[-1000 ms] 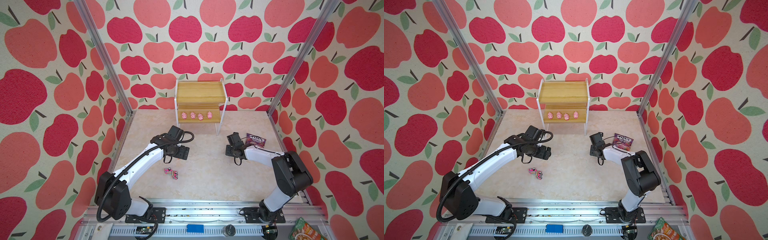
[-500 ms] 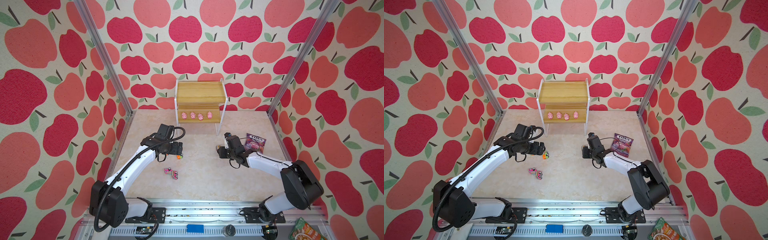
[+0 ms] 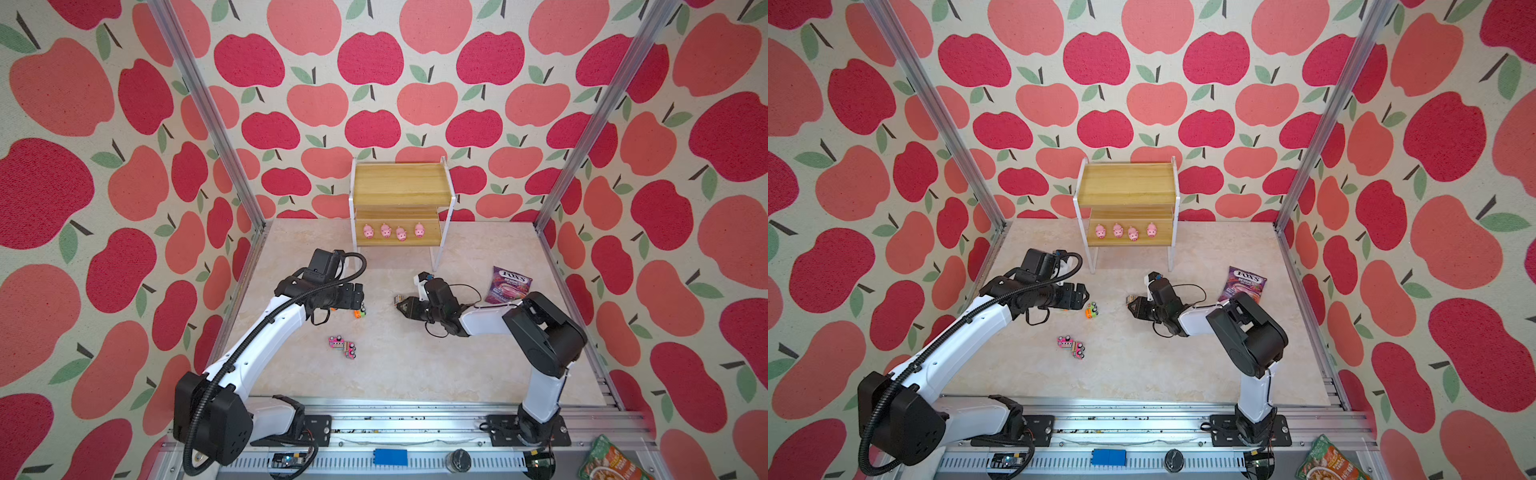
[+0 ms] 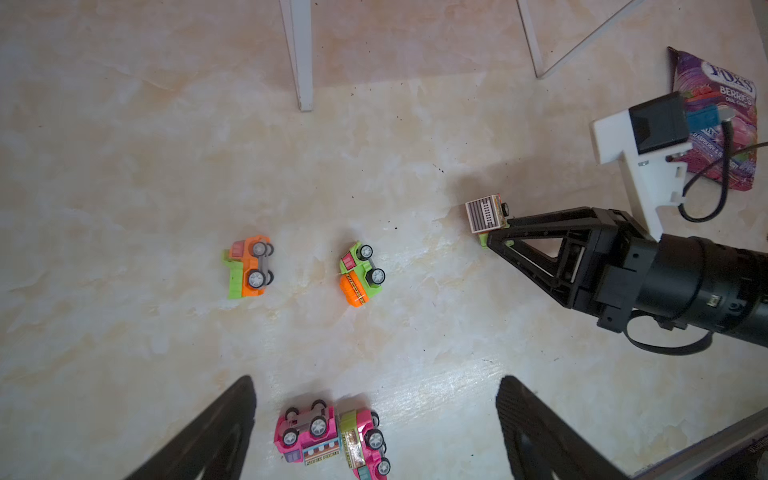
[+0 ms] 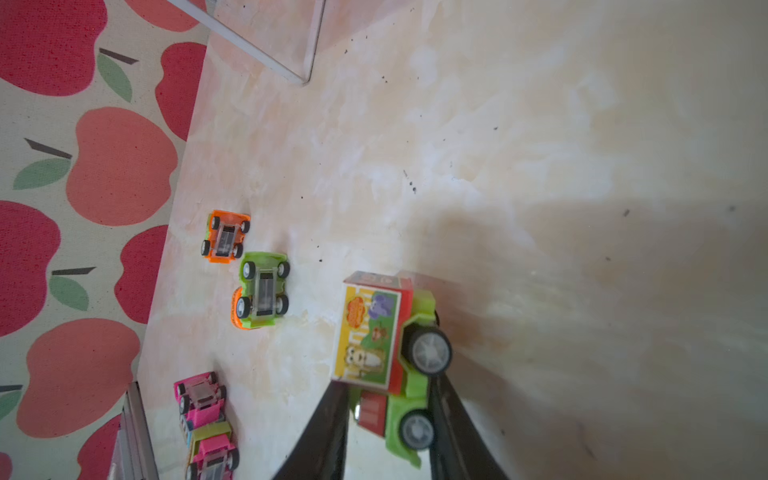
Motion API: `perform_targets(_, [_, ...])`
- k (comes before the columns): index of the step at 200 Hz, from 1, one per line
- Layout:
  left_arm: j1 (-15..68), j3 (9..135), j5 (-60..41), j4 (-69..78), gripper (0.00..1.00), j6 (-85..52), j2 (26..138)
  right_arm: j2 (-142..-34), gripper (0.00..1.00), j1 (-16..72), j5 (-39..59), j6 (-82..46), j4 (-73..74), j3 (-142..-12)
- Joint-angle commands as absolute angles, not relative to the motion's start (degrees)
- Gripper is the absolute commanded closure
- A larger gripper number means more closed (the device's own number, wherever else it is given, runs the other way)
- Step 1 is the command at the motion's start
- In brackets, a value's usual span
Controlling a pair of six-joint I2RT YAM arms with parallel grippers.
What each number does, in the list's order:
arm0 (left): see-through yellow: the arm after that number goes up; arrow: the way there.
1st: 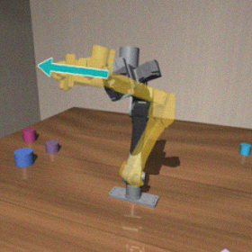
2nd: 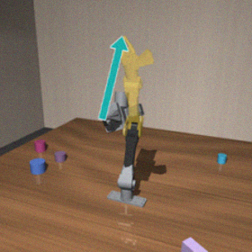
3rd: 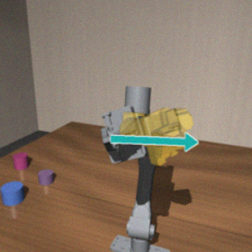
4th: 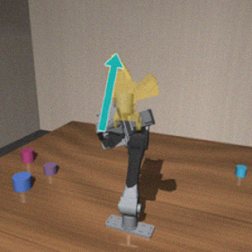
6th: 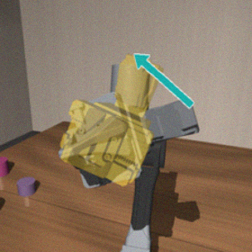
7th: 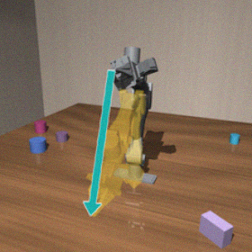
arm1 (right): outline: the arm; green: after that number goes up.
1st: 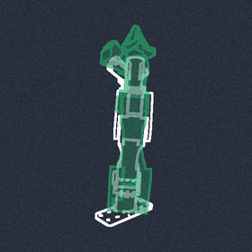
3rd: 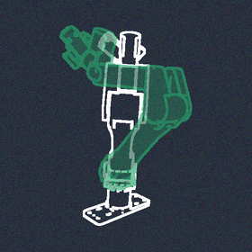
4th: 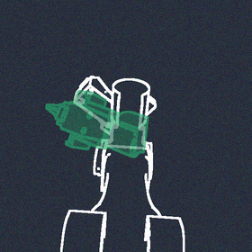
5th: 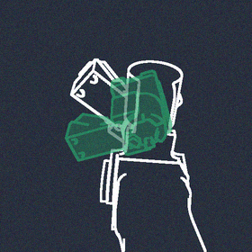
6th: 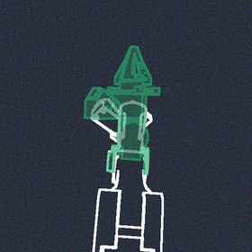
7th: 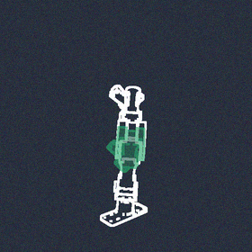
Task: Place and organize the plastic toys onto the shelf
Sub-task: 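Carry the green toy truck toward the table middle and release it, then lower the right gripper onto the green toy truck and close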
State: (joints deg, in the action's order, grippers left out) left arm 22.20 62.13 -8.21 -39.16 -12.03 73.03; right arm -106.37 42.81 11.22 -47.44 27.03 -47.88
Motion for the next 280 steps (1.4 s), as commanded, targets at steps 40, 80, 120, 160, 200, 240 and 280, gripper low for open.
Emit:
perform_targets(40, [22.24,61.27,-9.95,-38.23,0.07,-11.60,71.38,-105.73,0.56,38.33,12.32,-56.37,35.24,-40.85])
perform_targets(80, [22.48,61.00,-9.89,-38.14,0.07,-11.54,70.88,-102.02,0.45,35.60,10.20,-56.34,31.23,-37.83])
perform_targets(120, [22.76,60.91,-9.74,-38.14,0.07,-11.43,70.66,-95.81,0.42,36.06,3.77,-47.12,19.66,-39.44])
perform_targets(160, [23.02,60.82,-9.70,-37.97,0.07,-11.41,70.66,-93.78,0.40,45.02,-12.75,-35.88,5.45,-48.29])
perform_targets(200, [23.29,60.83,-10.28,-37.84,0.07,-11.43,70.26,-99.91,0.38,52.39,-25.31,-32.53,-1.06,-57.12])
perform_targets(240, [23.55,60.67,-10.63,-37.71,0.07,-11.43,69.51,-105.56,0.39,53.74,-29.27,-33.92,-6.22,-63.15])
perform_targets(280, [23.82,60.41,-10.45,-37.64,0.07,-11.34,68.79,-109.24,0.44,54.45,-31.43,-34.48,-8.78,-67.14])
